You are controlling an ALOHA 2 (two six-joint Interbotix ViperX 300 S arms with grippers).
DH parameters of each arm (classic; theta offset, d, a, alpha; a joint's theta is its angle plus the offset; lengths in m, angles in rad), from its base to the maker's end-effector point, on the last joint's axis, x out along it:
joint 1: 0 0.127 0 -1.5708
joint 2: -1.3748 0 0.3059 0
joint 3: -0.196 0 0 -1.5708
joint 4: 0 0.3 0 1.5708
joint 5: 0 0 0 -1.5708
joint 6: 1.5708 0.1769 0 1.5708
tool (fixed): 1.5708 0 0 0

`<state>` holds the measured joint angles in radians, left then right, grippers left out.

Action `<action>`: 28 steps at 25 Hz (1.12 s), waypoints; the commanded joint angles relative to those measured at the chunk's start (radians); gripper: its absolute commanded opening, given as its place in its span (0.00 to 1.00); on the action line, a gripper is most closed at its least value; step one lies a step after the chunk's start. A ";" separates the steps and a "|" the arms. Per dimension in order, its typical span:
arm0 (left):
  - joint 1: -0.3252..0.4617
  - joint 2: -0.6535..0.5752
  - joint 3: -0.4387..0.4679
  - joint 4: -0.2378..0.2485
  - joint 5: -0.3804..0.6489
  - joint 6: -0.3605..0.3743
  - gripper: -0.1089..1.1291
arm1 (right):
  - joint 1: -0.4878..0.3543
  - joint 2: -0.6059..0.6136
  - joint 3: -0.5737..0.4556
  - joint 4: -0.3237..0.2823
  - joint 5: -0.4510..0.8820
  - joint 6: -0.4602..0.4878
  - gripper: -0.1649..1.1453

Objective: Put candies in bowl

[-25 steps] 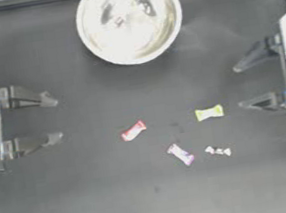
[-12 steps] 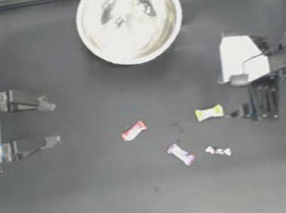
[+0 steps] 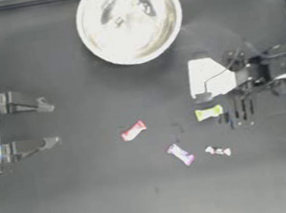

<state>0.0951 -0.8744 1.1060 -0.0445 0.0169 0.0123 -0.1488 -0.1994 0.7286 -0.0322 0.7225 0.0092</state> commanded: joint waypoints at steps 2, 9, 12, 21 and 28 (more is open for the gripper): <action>0.002 -0.015 0.002 -0.008 -0.002 -0.003 0.85 | 0.003 0.061 -0.032 -0.029 -0.015 0.018 0.88; 0.008 -0.046 0.015 -0.028 0.009 -0.002 0.85 | 0.017 0.153 -0.063 -0.061 -0.025 0.049 0.88; 0.009 -0.048 0.015 -0.028 0.018 -0.002 0.85 | 0.017 0.176 -0.063 -0.058 -0.040 0.049 0.88; 0.009 -0.049 0.014 -0.029 0.021 -0.003 0.85 | 0.018 0.218 -0.049 -0.048 -0.097 0.052 0.88; 0.009 -0.048 0.006 -0.028 0.021 -0.003 0.85 | 0.018 0.232 -0.029 -0.037 -0.115 0.052 0.88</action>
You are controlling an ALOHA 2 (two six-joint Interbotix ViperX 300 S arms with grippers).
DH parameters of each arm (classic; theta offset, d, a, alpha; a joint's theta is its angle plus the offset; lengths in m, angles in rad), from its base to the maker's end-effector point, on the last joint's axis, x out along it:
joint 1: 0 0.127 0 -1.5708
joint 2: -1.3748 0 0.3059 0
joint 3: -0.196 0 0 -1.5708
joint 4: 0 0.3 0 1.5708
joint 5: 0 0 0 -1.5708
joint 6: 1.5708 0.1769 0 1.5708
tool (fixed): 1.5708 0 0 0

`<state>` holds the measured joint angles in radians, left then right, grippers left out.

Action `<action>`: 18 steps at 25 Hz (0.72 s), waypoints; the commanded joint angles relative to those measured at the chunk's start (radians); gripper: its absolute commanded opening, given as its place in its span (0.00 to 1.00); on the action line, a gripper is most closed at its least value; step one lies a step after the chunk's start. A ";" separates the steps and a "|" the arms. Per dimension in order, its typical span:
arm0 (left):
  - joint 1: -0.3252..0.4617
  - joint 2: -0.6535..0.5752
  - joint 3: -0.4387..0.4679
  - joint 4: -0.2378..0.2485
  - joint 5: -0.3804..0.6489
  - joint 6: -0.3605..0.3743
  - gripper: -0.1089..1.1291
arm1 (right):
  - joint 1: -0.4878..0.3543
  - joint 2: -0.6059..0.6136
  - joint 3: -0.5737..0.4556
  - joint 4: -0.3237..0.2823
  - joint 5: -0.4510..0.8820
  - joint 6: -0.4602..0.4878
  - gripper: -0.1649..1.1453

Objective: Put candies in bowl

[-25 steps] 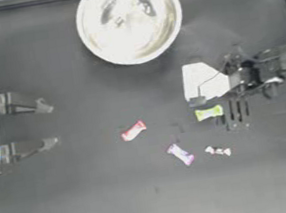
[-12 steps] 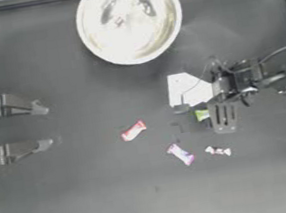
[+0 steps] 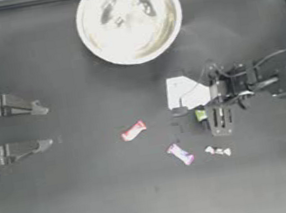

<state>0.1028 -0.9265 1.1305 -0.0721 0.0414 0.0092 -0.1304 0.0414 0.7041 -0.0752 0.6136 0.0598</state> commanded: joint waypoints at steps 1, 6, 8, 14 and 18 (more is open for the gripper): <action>0.002 0.005 -0.018 -0.002 -0.003 0.000 0.85 | 0.002 -0.008 -0.003 0.006 -0.008 0.002 0.87; 0.002 0.005 -0.020 -0.008 -0.003 -0.002 0.85 | 0.000 0.006 -0.003 0.005 -0.003 -0.002 0.73; 0.002 0.005 -0.020 -0.015 -0.003 -0.003 0.85 | -0.002 0.014 -0.003 0.006 0.006 -0.002 0.57; 0.002 0.009 -0.020 -0.018 0.009 -0.005 0.85 | -0.002 0.014 -0.015 0.009 0.032 0.002 0.36; 0.002 0.011 -0.021 -0.018 0.009 -0.005 0.85 | -0.002 -0.028 -0.034 0.002 0.054 0.000 0.36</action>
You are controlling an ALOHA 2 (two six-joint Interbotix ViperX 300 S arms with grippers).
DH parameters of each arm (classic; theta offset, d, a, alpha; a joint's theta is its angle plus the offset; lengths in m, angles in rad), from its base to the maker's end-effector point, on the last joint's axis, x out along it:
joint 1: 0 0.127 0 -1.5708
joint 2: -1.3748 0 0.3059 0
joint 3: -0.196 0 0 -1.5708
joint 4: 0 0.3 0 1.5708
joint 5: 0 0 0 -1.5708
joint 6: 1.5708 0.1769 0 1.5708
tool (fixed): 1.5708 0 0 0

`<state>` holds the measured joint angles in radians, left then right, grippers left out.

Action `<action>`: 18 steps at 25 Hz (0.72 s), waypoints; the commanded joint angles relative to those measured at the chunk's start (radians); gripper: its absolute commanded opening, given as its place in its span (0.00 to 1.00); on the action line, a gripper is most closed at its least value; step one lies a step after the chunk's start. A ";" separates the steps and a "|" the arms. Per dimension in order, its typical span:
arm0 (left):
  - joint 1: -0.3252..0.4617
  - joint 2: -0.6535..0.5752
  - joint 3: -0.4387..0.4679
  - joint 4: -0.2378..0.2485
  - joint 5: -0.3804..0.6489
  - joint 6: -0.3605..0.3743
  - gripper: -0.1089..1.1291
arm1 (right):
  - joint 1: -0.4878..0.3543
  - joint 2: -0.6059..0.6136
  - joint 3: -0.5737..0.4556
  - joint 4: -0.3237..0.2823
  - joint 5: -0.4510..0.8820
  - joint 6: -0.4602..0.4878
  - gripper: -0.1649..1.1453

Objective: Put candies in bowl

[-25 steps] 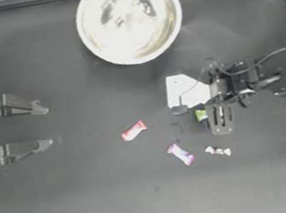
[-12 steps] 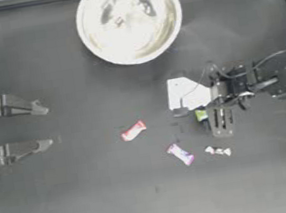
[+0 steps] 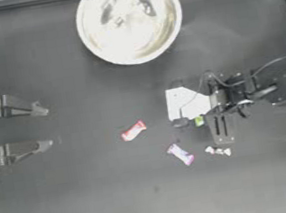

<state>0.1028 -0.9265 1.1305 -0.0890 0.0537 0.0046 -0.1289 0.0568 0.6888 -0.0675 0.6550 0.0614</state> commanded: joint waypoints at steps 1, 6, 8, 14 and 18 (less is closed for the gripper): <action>0.002 0.011 -0.020 -0.002 -0.003 0.000 0.85 | -0.006 -0.061 -0.023 -0.008 0.014 -0.002 0.36; 0.002 0.011 -0.020 -0.002 -0.003 0.000 0.85 | -0.052 -0.195 -0.035 -0.015 -0.046 -0.006 0.36; 0.002 0.011 -0.020 0.000 -0.003 0.000 0.85 | -0.077 -0.238 -0.044 -0.017 -0.084 -0.015 0.36; 0.002 0.012 -0.020 0.000 -0.003 0.003 0.85 | -0.150 -0.296 -0.101 -0.074 -0.147 -0.029 0.36; 0.002 0.012 -0.020 0.002 -0.005 0.006 0.85 | -0.221 -0.281 -0.153 -0.115 -0.198 -0.031 0.36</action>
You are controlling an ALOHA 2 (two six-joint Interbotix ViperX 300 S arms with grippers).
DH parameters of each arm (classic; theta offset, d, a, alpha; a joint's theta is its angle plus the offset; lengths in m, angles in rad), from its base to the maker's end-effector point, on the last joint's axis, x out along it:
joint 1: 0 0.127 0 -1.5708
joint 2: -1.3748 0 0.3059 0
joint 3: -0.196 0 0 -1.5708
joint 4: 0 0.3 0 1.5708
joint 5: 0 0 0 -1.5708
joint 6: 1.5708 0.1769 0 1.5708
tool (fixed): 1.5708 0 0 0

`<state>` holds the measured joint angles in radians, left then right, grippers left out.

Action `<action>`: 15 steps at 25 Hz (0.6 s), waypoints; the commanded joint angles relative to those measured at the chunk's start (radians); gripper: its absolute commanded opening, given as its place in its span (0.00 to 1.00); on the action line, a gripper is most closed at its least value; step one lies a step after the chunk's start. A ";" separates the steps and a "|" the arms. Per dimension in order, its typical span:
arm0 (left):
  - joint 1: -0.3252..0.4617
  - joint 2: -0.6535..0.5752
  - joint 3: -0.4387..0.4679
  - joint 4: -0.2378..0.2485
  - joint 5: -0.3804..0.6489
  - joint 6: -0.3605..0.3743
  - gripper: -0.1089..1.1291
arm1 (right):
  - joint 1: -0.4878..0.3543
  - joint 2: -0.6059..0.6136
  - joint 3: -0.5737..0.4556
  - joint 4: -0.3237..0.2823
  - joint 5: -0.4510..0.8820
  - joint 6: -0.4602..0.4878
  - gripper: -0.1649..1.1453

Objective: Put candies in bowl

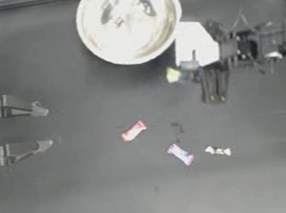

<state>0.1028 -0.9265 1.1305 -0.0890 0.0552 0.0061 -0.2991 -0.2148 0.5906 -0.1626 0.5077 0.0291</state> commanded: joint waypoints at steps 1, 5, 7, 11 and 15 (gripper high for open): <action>0.002 0.014 -0.020 0.002 -0.006 0.005 0.85 | -0.075 -0.006 -0.060 -0.018 -0.083 0.002 0.36; 0.002 0.017 -0.020 0.002 -0.011 0.008 0.85 | -0.158 0.023 -0.072 -0.026 -0.204 0.000 0.36; 0.002 0.017 -0.020 0.002 -0.012 0.008 0.85 | -0.189 0.052 -0.086 -0.026 -0.233 0.000 0.36; 0.002 0.018 -0.020 0.002 -0.015 0.008 0.85 | -0.241 0.138 -0.140 -0.026 -0.267 0.000 0.36; 0.002 0.023 -0.018 0.002 -0.021 0.008 0.85 | -0.275 0.249 -0.224 -0.032 -0.273 0.000 0.36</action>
<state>0.1028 -0.9235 1.1305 -0.0890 0.0445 0.0107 -0.5645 0.0230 0.4172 -0.1902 0.2439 0.0276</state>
